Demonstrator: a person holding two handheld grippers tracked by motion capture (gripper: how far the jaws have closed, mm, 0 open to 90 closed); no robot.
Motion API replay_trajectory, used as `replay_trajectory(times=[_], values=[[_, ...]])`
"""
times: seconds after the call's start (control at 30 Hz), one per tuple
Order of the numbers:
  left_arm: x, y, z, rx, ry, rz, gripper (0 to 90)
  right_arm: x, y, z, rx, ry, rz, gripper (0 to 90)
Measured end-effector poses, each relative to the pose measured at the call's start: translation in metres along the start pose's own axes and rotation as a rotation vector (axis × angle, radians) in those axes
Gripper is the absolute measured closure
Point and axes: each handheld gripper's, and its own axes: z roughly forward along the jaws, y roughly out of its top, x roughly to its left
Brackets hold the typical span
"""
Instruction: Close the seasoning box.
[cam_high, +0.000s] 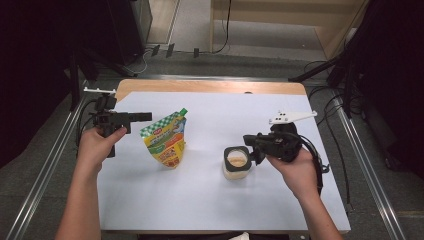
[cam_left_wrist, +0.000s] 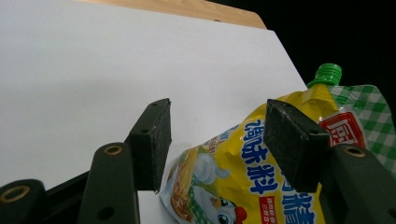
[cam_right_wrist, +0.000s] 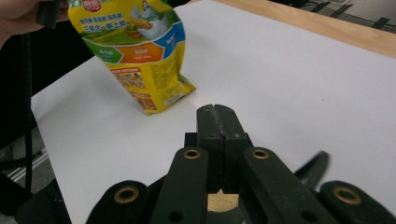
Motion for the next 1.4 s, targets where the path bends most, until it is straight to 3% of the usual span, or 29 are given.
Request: replay_trajectory(times=[0.17, 0.4, 0.7, 0.93, 1.13, 1.4], values=[[0.002, -0.001, 0.002, 0.012, -0.007, -0.019, 42.2, -0.012, -0.001, -0.012, -0.018, -0.035, 0.021, 90.0], [0.000, -0.002, 0.004, 0.011, 0.005, 0.007, 42.2, -0.030, -0.006, -0.025, -0.033, -0.071, 0.067, 90.0], [0.000, -0.003, 0.006, 0.018, 0.010, 0.012, 42.2, -0.047, -0.015, -0.028, -0.023, -0.111, 0.112, 90.0], [0.000, -0.003, 0.007, 0.019, 0.014, 0.023, 42.3, -0.060, -0.025, -0.024, -0.005, -0.137, 0.149, 90.0], [-0.001, -0.002, 0.009, 0.022, 0.015, 0.025, 42.3, -0.066, -0.033, -0.014, 0.016, -0.122, 0.169, 90.0], [-0.002, -0.003, 0.010, 0.027, 0.016, 0.033, 42.3, -0.059, -0.035, 0.003, 0.057, -0.093, 0.157, 90.0]])
